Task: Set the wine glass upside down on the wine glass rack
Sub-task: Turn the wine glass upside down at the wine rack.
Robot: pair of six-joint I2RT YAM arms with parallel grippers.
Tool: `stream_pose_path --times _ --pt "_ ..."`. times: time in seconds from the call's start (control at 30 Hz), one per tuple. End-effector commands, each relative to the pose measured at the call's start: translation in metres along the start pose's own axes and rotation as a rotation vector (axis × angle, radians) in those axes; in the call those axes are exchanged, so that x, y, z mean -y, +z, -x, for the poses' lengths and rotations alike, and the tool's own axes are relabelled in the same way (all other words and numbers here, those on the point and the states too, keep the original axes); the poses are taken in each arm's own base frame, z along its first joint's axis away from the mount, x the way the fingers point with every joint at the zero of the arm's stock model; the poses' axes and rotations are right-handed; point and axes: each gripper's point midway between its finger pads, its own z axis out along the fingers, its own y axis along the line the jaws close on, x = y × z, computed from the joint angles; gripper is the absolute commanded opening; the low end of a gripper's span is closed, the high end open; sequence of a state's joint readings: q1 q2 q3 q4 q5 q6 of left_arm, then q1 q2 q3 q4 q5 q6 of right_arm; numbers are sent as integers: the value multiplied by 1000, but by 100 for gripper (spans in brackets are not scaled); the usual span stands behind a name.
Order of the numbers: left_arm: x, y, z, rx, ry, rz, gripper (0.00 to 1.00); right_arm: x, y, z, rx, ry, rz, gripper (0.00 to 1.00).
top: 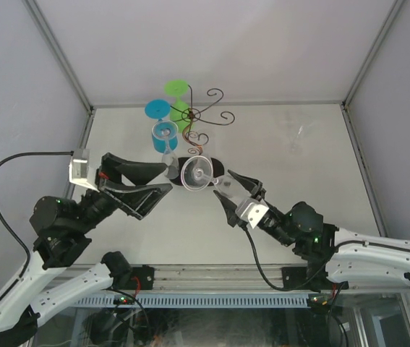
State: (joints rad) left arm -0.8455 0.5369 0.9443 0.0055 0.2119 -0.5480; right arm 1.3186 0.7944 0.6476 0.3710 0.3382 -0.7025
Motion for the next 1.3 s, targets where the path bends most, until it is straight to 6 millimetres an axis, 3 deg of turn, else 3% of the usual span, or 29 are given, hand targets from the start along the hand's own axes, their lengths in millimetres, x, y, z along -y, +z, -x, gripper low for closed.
stream_pose_path --times 0.0,0.33,0.63,1.0,1.27 --pt "24 9 32 151 -139 -110 76 18 6 39 149 49 -70 28" --pt "25 26 28 142 -213 -135 70 20 24 49 175 -27 -72 29" --pt "21 26 19 133 -243 -128 64 28 36 55 212 -41 -108 29" --pt "24 24 19 137 -272 -147 36 38 46 43 182 -95 -136 30" --pt "25 25 16 136 -303 -163 34 48 55 45 189 -148 -176 32"
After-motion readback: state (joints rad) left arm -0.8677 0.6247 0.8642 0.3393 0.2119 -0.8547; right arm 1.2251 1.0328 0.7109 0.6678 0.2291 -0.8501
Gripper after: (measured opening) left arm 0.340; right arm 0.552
